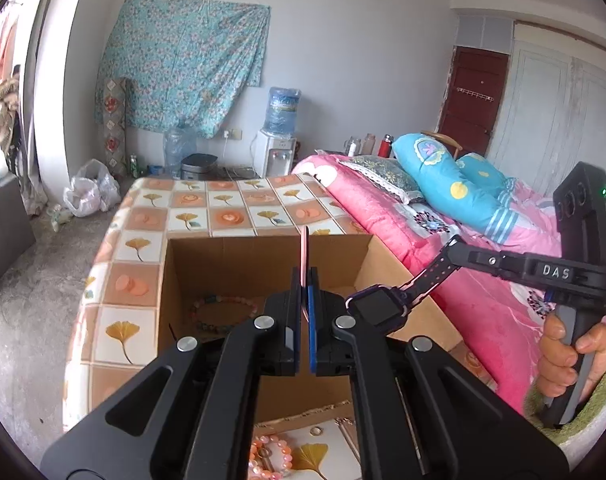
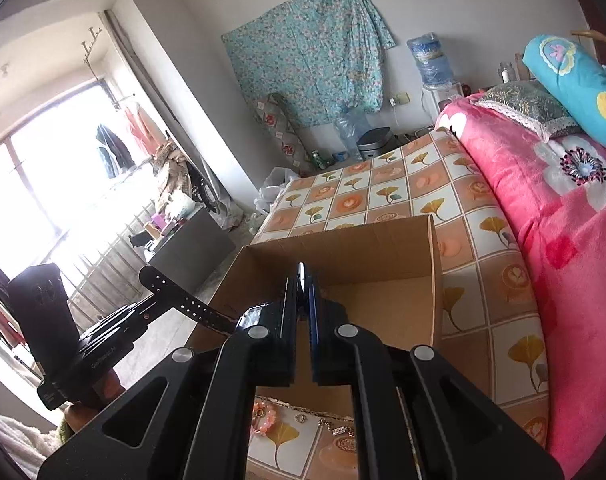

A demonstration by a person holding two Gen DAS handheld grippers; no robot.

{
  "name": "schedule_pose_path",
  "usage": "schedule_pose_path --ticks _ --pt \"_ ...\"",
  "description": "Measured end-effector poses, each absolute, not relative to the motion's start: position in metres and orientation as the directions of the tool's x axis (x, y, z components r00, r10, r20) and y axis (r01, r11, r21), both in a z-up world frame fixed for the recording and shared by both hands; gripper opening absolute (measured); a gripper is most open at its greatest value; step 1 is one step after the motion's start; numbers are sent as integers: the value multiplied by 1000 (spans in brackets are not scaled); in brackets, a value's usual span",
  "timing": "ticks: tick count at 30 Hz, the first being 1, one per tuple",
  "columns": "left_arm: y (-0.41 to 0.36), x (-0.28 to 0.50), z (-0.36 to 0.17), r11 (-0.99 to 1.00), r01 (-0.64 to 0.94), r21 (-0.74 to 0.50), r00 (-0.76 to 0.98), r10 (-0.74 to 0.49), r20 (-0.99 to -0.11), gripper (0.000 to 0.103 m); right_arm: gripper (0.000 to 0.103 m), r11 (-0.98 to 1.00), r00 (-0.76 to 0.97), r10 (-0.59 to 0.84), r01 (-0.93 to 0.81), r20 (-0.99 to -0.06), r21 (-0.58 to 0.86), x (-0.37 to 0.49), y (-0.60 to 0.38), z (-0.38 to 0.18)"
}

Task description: Organize jewelry

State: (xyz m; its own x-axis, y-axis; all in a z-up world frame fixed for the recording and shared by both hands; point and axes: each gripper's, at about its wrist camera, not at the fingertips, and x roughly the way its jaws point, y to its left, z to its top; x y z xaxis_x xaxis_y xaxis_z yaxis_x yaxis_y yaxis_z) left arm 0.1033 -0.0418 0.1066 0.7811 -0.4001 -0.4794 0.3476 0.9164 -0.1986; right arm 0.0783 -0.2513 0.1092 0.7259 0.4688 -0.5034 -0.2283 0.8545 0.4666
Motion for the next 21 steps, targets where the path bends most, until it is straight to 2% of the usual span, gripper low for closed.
schedule_pose_path --ticks 5,10,14,17,19,21 --pt "-33 87 95 908 349 -233 754 -420 -505 2 5 824 708 499 -209 -500 527 59 -256 89" --pt "-20 59 107 880 374 -292 747 -473 -467 2 5 781 708 546 -239 -447 576 27 -255 94" --pt "-24 48 84 906 340 -252 732 -423 -535 2 5 786 646 542 -164 -537 596 23 -251 54" --pt "-32 38 81 905 356 -231 725 -424 -543 2 5 735 629 583 -138 -514 664 22 -256 37" --pt "-40 40 73 926 340 -162 734 -369 -570 2 5 776 646 538 -130 -541 617 23 -256 32" --pt "-41 49 59 934 312 -172 708 -350 -614 2 5 748 601 560 -71 -570 660 34 -263 9"
